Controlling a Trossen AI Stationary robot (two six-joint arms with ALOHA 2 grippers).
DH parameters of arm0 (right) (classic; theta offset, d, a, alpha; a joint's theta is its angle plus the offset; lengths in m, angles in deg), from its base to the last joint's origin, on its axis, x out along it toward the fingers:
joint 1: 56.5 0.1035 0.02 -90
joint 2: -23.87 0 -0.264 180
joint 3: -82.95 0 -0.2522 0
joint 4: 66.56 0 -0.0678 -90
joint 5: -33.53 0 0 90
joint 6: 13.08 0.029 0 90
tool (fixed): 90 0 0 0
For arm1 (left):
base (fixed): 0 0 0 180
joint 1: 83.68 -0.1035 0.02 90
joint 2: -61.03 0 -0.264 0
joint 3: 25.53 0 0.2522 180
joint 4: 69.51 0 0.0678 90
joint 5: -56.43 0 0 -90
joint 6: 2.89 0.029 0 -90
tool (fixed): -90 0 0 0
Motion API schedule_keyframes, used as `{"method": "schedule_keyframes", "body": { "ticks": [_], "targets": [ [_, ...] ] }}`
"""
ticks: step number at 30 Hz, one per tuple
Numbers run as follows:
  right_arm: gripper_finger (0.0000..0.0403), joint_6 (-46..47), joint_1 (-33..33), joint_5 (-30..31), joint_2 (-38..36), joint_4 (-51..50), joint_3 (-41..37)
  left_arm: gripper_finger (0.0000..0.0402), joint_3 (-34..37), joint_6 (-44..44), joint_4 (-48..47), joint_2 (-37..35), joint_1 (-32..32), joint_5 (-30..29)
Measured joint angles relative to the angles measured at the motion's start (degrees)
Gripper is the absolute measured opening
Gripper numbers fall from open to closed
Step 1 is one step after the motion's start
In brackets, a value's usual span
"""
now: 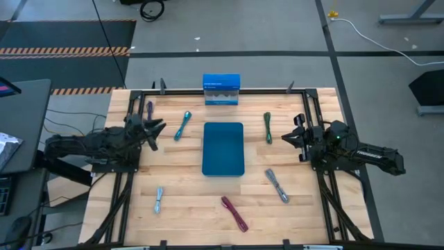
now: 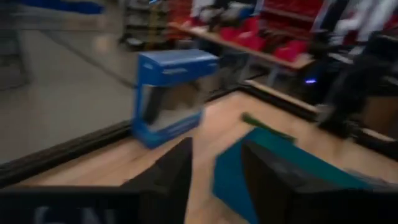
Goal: Pick and place USB-C Cables
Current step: Put the blue charger cable into the blue bin
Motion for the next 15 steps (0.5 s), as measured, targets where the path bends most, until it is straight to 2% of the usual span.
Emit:
{"method": "schedule_keyframes", "body": {
  "ticks": [2, 5, 11, 15],
  "targets": [
    [0.0032, 0.07, 0.00, 0.01, 0.00, 0.00, 0.01, 0.0182, -5.08, -1.30, -4.65, 5.15, -1.32, -1.98],
    [0.0032, 0.26, 0.00, -0.02, 0.00, 0.03, -0.01, 0.0214, -10.61, -3.88, -12.37, 14.11, -5.20, -1.37],
    [0.0032, 0.26, 0.00, 0.00, 0.00, 0.03, 0.00, 0.0232, -16.44, -5.72, -11.96, 33.53, -15.96, 9.79],
    [0.0032, 2.81, 0.00, -0.02, 0.00, 0.05, 0.02, 0.0227, -20.37, -3.19, -12.98, 45.09, -21.83, 13.85]
  ]
}}
